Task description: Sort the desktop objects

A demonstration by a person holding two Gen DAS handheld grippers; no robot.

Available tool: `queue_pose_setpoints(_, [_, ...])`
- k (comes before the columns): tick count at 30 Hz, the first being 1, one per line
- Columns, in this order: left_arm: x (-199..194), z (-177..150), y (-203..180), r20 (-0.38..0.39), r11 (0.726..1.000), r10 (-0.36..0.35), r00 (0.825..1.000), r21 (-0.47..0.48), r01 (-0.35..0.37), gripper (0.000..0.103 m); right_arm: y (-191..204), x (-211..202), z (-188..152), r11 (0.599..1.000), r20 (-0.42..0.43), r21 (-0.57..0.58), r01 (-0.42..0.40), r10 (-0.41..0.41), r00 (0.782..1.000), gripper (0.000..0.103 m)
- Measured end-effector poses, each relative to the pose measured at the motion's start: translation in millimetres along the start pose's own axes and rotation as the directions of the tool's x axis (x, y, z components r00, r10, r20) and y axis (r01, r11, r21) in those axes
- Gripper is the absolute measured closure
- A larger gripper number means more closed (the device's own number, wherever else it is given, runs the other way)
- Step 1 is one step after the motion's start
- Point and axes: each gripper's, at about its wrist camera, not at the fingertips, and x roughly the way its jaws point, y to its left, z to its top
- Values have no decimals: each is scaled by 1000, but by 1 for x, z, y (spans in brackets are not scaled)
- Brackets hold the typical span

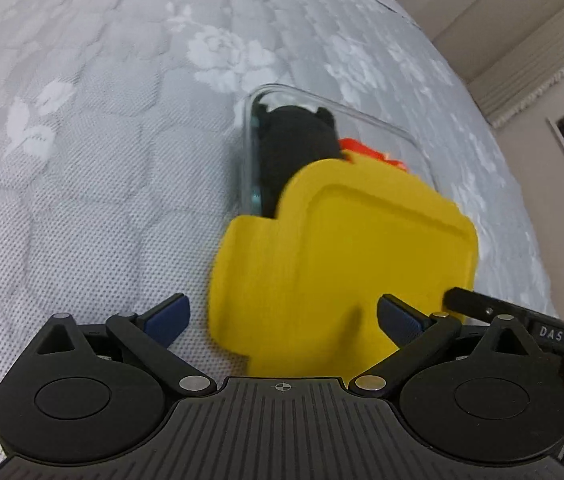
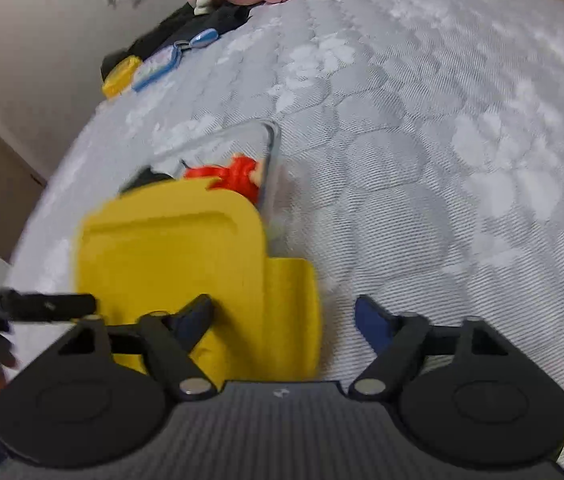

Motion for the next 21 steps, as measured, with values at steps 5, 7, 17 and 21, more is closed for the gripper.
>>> queue_pose_setpoints(5, [-23,2,-9,6,999,-39,999,9,39,5,14,-21,-2,998,8,-58,6,-5,1000,45])
queue_pose_setpoints(7, [-36,7,-14,30,998,-61,998,8,61,5,16,-33,3,999,30,-50,-4,5,1000,45])
queue_pose_setpoints(17, [-49,69,-37,77,998,-50,996,38,47,4,40,-45,77,998,165,-57,8,1,986,40])
queue_pose_setpoints(21, [-12,77,-19,-7,999,5,1000,-36,-5,4,36,-6,85,997,120,-38,67,-62,991,41])
